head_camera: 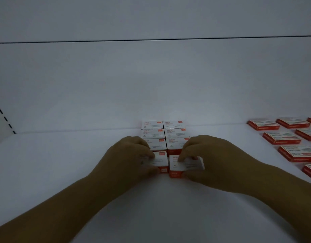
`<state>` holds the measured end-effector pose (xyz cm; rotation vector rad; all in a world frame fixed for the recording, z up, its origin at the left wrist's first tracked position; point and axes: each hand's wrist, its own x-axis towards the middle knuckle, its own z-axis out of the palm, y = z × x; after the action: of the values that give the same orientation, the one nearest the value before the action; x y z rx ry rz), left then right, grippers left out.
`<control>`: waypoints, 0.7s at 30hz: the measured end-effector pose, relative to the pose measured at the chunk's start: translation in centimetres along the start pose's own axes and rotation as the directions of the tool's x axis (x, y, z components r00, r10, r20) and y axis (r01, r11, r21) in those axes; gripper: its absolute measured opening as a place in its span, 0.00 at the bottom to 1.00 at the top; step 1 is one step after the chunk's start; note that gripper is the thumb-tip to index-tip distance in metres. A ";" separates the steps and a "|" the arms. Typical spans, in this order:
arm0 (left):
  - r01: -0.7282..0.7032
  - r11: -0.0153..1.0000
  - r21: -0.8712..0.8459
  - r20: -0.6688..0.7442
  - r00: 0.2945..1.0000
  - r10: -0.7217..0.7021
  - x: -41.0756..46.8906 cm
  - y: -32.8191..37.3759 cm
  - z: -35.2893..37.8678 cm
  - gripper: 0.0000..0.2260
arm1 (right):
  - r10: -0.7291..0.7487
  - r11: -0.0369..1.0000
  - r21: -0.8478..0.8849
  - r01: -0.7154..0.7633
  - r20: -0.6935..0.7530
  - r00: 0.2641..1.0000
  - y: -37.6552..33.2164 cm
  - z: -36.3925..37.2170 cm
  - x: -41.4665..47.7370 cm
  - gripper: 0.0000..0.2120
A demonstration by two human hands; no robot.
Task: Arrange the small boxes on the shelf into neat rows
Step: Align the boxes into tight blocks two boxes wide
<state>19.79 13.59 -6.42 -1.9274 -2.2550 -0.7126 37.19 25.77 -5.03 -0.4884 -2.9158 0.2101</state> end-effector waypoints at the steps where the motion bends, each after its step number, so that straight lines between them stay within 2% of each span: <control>1: -0.014 0.999 -0.029 -0.037 0.999 0.013 0.1 0.0 0.0 0.17 | -0.010 1.000 0.007 0.011 -0.028 1.000 0.4 -0.1 -0.1 0.11; 8: 0.018 0.998 -0.055 -0.024 1.000 -0.019 0.3 -0.6 0.5 0.19 | 0.040 0.999 0.043 -0.033 -0.151 0.988 1.0 0.3 -0.3 0.13; 11: 0.033 0.996 -0.087 -0.047 0.998 -0.037 0.2 -0.7 1.0 0.28 | 0.045 0.998 0.061 -0.034 -0.183 0.982 1.2 0.6 -0.5 0.17; 12: 0.069 0.991 -0.114 -0.018 0.997 -0.071 0.2 -0.8 1.2 0.33 | 0.071 0.996 0.066 -0.061 -0.166 0.983 1.4 0.7 -0.5 0.23; 14: 0.179 0.975 -0.133 0.133 0.978 -0.162 0.1 -1.0 1.5 0.45 | 0.185 0.982 0.044 -0.183 -0.050 0.981 1.8 0.9 -0.8 0.38; 16: 0.246 0.966 -0.080 0.261 0.940 -0.218 0.1 -1.1 2.0 0.50 | 0.282 0.959 0.010 -0.285 0.095 0.955 2.3 1.2 -0.8 0.49; 18: 0.229 0.973 -0.043 0.273 0.939 -0.209 0.4 -1.1 2.4 0.48 | 0.276 0.961 -0.021 -0.277 0.175 0.945 2.6 1.6 -0.6 0.51; 21: 0.235 0.971 -0.052 0.266 0.940 -0.214 0.8 -0.8 2.5 0.46 | 0.239 0.970 -0.019 -0.241 0.218 0.946 2.7 2.0 -0.3 0.47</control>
<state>19.43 15.22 -8.65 -1.9178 -2.6779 -0.6167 37.91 27.94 -7.52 -0.8734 -3.0594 0.3275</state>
